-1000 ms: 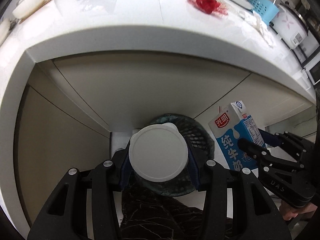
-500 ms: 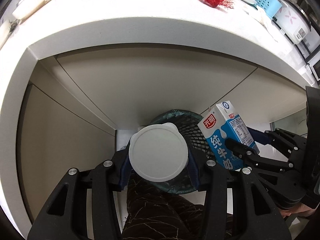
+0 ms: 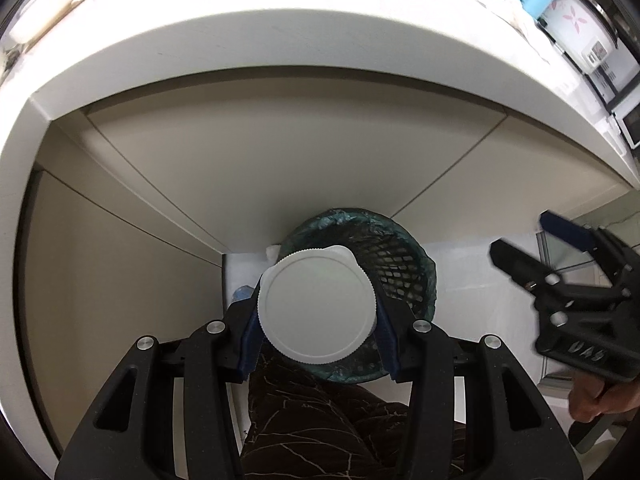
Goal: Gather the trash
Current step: 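Open the right tool over the bin while the left tool lowers the jar, then open the left tool to drop the jar into the bin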
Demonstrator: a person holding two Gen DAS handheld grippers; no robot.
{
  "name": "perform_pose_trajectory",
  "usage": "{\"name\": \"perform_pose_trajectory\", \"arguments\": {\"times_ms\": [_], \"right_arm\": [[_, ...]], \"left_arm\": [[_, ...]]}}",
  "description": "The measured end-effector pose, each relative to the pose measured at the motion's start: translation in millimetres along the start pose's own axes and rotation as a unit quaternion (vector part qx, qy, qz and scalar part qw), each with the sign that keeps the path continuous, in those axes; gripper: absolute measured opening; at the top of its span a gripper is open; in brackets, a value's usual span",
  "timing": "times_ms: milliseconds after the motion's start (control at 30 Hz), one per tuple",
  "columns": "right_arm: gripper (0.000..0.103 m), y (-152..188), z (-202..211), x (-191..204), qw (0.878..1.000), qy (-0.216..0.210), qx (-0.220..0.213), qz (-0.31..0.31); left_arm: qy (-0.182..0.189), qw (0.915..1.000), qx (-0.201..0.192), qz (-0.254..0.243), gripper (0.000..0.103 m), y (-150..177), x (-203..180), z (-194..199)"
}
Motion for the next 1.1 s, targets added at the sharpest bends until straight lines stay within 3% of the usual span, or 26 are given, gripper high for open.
{"name": "perform_pose_trajectory", "arguments": {"times_ms": [200, 667, 933, 1100], "right_arm": [[0.095, -4.1, 14.6, -32.0, 0.999, 0.027, -0.014, -0.023], [0.095, 6.3, 35.1, -84.5, 0.995, 0.086, -0.016, -0.052], [0.095, 10.0, 37.3, -100.8, 0.993, 0.098, -0.010, -0.067], [0.095, 8.7, 38.0, -101.9, 0.993, 0.099, -0.012, -0.068]], "left_arm": [[0.007, 0.9997, 0.002, -0.022, 0.046, 0.7, -17.5, -8.5], [0.035, 0.9974, 0.021, -0.060, 0.046, 14.2, -53.9, -27.2], [0.047, 0.9965, 0.026, -0.064, 0.047, 15.1, -64.9, -25.4], [0.053, 0.9960, 0.019, -0.069, 0.057, 12.9, -68.2, -21.0]]}}
Point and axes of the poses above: each gripper's, at about its wrist camera, not at the fingertips, and z roughly against the way its jaws point, x to its left, y to its underside, the point moved 10 cm from there along -z, roughly the way its jaws point, and after that the axes turned 12 degrees about -x, right-handed, at the moved point
